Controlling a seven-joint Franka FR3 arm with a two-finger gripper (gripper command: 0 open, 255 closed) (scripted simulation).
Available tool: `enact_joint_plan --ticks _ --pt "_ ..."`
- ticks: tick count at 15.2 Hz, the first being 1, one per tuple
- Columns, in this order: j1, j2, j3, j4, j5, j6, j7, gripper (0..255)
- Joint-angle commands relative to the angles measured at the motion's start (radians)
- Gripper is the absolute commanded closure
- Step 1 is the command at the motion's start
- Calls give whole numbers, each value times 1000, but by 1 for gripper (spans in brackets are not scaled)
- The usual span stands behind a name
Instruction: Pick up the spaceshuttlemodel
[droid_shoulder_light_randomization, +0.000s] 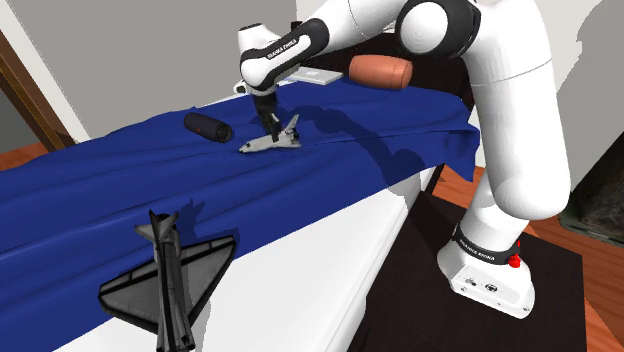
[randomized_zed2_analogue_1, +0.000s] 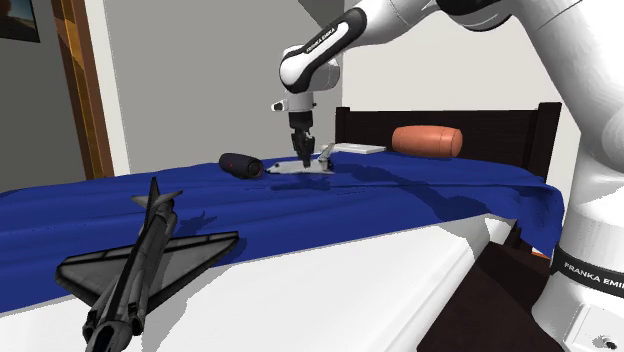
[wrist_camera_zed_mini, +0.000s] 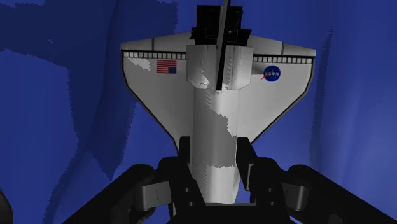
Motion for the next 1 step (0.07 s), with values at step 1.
enact_joint_plan --ticks 1 --pt "-1 -3 0 5 0 -7 -1 255"
